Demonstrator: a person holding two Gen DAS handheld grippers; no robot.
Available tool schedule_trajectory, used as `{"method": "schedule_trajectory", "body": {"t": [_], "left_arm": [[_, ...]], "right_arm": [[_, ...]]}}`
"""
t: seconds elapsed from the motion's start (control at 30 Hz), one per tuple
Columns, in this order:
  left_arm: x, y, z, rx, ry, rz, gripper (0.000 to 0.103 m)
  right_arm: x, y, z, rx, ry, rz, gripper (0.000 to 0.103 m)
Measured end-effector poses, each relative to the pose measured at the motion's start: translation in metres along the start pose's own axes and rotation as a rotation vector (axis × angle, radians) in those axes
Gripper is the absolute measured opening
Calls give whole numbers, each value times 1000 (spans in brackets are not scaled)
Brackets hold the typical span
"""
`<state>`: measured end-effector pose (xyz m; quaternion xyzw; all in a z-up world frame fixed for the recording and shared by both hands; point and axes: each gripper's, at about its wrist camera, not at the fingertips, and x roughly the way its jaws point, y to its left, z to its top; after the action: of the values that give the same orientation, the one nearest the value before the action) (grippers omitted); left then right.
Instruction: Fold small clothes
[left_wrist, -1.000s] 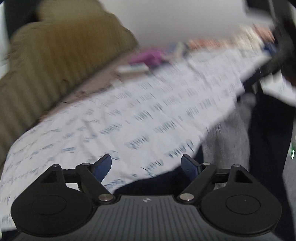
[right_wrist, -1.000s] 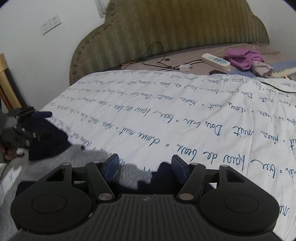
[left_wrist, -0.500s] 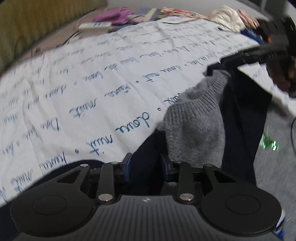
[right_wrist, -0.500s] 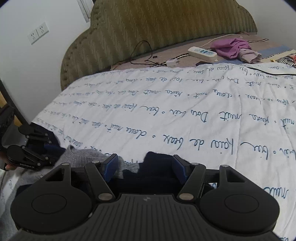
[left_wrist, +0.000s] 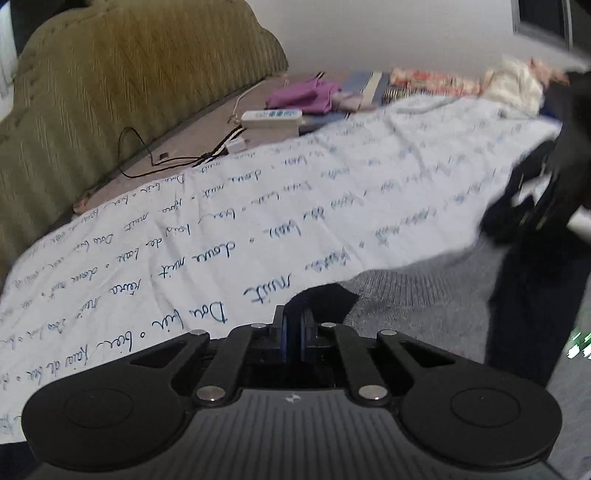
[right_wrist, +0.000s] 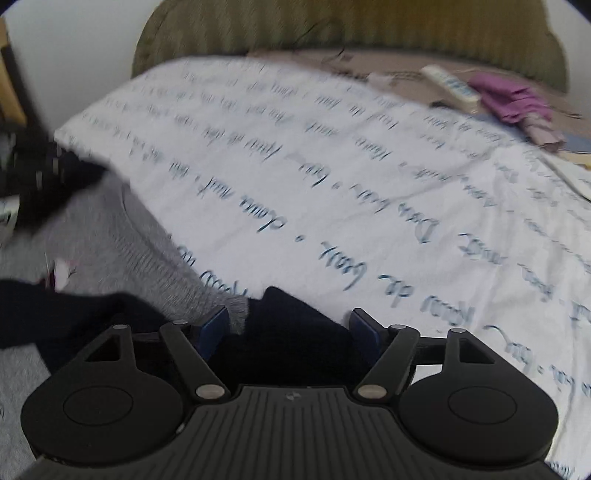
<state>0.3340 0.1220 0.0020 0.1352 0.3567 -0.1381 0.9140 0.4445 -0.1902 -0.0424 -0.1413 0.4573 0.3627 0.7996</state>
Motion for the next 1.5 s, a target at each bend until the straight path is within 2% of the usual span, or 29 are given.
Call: {"method": "schedule_trajectory", "body": {"t": [0.03, 0.07, 0.13, 0.17, 0.23, 0.3, 0.33, 0.37, 0.43, 0.53, 0.63, 0.67, 0.7, 0.77, 0.83, 0.9, 0.97, 1.0, 1.03, 1.07, 1.1, 1.17, 1.2, 1.3, 1.33, 1.4, 1.43, 1.47, 1.5], "left_arm": [[-3, 0, 1, 14, -11, 9, 6], [-4, -2, -1, 28, -15, 12, 6], [-9, -4, -1, 31, -34, 5, 6], [-12, -3, -2, 19, -46, -4, 6], [-18, -1, -5, -8, -73, -6, 6], [-13, 5, -11, -26, -71, 14, 6], [-7, 7, -16, -37, -52, 29, 6], [-1, 9, -20, -39, -25, 31, 6], [5, 10, -28, -29, -12, 52, 8], [-7, 19, -29, -63, -72, 101, 12], [-23, 31, -22, -123, -135, 113, 29], [-26, 31, -20, -135, -159, 86, 44], [-26, 27, -18, -123, -173, 73, 64], [-15, 12, -16, -22, -163, 115, 81], [7, 1, -16, 88, -87, 120, 81], [25, -4, -17, 128, -9, 88, 81], [41, -7, -19, 154, 61, 26, 81], [48, -9, -20, 159, 98, -10, 81], [54, -9, -20, 151, 118, -40, 81], [57, -7, -20, 127, 117, -53, 80], [59, -4, -20, 92, 119, -76, 57], [55, -2, -18, 33, 110, -157, 12], [50, -6, -18, 58, 89, -129, 10], [27, -33, -26, 218, -27, 14, 8], [13, -39, -28, 249, -101, 65, 8], [-22, -48, -37, 286, -311, 167, 8], [-32, -53, -45, 316, -405, 256, 8], [-30, -57, -54, 357, -449, 389, 10], [-22, -55, -59, 379, -407, 442, 23]], "right_arm": [[1, 5, 2, -22, 14, 35, 26], [0, 10, 5, -42, 23, 61, 21], [-3, 17, 8, -75, 11, 33, 14], [-8, 19, 9, -80, -15, 8, 14], [-29, 12, 10, -37, -145, -9, 12], [-51, -7, 3, 90, -316, -1, 11], [-55, -18, -3, 157, -365, -4, 11], [-53, -28, -8, 202, -368, -18, 13], [-45, -40, -18, 268, -314, -88, 31], [-49, -46, -35, 351, -333, -93, 35], [-55, -32, -38, 338, -372, -17, 36], [-54, -26, -34, 315, -369, 8, 37], [-51, -19, -29, 283, -361, 24, 46], [-40, -3, -14, 182, -335, 3, 51], [-21, 9, 3, 79, -277, -73, 58], [-1, 13, 17, 4, -199, -121, 61], [16, 14, 28, -38, -139, -127, 66], [24, 12, 32, -42, -109, -114, 73], [32, 10, 35, -44, -85, -101, 79], [37, 9, 36, -41, -77, -90, 79], [39, 9, 37, -34, -75, -65, 69], [36, 17, 38, -61, -82, -25, 38], [33, 19, 38, -59, -83, 2, 12], [16, 31, 30, -115, -135, -26, 11], [6, 32, 27, -110, -183, -43, 11], [-22, 28, 20, -56, -338, -65, 11], [-35, 24, 13, -20, -429, -93, 11], [-41, 20, 6, 10, -485, -120, 12], [-40, 14, 1, 45, -491, -148, 18]]}}
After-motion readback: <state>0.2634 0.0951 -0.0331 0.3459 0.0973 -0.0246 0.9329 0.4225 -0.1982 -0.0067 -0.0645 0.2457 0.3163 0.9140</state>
